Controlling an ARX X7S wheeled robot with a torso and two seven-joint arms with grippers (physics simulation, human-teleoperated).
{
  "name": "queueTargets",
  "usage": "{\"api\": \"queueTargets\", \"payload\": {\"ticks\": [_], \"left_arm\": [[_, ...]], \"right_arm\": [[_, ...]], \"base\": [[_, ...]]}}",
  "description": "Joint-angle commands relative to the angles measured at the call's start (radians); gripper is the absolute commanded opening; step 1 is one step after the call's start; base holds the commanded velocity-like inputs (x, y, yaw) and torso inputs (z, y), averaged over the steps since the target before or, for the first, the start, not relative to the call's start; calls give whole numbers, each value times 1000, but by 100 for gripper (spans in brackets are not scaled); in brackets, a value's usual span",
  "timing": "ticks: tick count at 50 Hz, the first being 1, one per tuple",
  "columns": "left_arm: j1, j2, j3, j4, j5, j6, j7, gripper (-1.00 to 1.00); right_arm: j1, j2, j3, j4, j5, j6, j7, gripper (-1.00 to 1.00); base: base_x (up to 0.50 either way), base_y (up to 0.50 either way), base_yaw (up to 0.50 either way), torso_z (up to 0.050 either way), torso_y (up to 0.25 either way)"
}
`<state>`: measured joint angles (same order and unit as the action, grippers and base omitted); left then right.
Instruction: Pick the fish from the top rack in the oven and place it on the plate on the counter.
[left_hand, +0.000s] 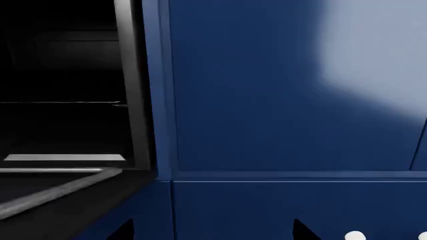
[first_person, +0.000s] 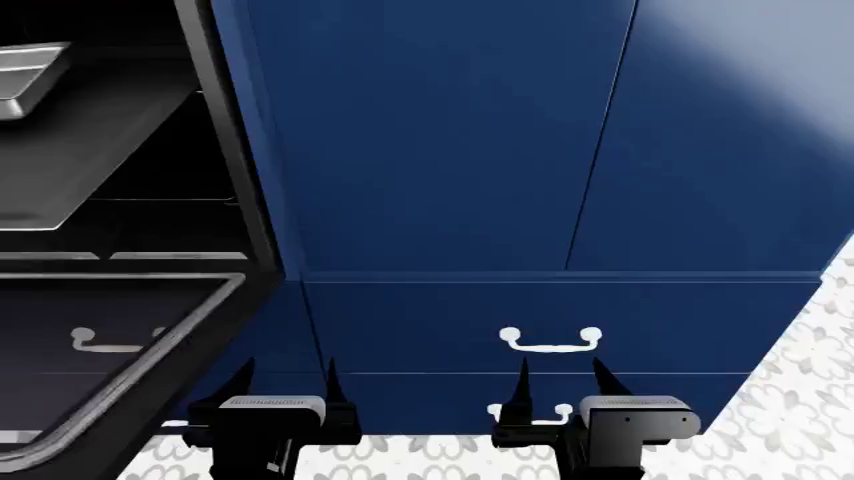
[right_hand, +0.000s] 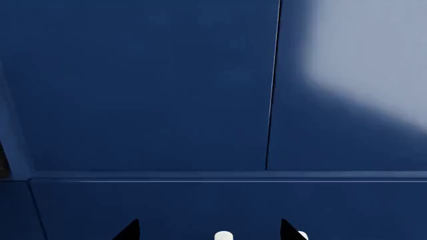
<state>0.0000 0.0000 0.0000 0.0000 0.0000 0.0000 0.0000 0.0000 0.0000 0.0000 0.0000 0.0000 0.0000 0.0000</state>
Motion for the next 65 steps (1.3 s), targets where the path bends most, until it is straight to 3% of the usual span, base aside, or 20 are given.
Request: {"api": "queueTargets", "payload": {"ticks": [1,11,15,19,22,26,30,31,33,35,38,41,43,45,55,65], "left_arm": [[-5,-14,15,-18,-37,7,-9,100],[-21,-44,49,-43,-69,23,-41,100],[-29,-57,77,19,-31,18,-60,100],[-69,-75,133,317,-7,-224,-38,100],[-141,-102,181,588,1,-486,6,100],[-385,-96,159,897,-89,-919,67,100],[-644,-95,86,1047,-220,-1273,107,100],[-663,-133,87,1047,-287,-1268,66,100],[-814,-205,-129,1047,-587,-1417,-212,100],[-945,-215,-301,1030,-887,-1565,-372,100],[-1050,-338,-320,905,-1337,-1521,-648,100],[-1136,-428,-285,849,-1776,-1459,-717,100],[-1158,-462,-298,827,-1794,-1455,-692,100],[-1177,-489,-302,810,-1801,-1450,-688,100],[-1235,-587,-346,763,-1790,-1446,-638,100],[-1159,-626,-422,795,-1773,-1434,-618,100]], "right_arm": [[2,18,-22,-3,6,-9,19,100],[18,44,-47,29,55,-21,61,100],[25,64,-71,-124,1,123,96,100],[70,55,-58,-359,35,341,107,100],[118,78,-64,-550,40,532,103,100],[233,111,-67,-742,61,764,83,100],[386,103,-25,-907,132,1019,60,100],[411,105,-22,-926,139,1058,58,100],[536,79,58,-1015,210,1252,26,100],[647,100,166,-1047,409,1395,79,100],[814,187,428,-1016,859,1570,452,100],[922,329,434,-867,1309,1528,879,100],[990,425,366,-814,1609,1466,1016,100],[1030,483,330,-795,1841,1443,1059,100],[1213,662,229,-718,2011,1352,1155,100],[1213,730,228,-731,2070,1314,1185,100]], "base": [[0,0,0,0,0],[0,0,0,0,0],[0,0,0,0,0],[0,0,0,0,0],[0,0,0,0,0],[0,0,0,0,0],[0,0,0,0,0],[0,0,0,0,0],[0,0,0,0,0],[0,0,0,0,0],[0,0,0,0,0],[0,0,0,0,0],[0,0,0,0,0],[0,0,0,0,0],[0,0,0,0,0],[0,0,0,0,0]]}}
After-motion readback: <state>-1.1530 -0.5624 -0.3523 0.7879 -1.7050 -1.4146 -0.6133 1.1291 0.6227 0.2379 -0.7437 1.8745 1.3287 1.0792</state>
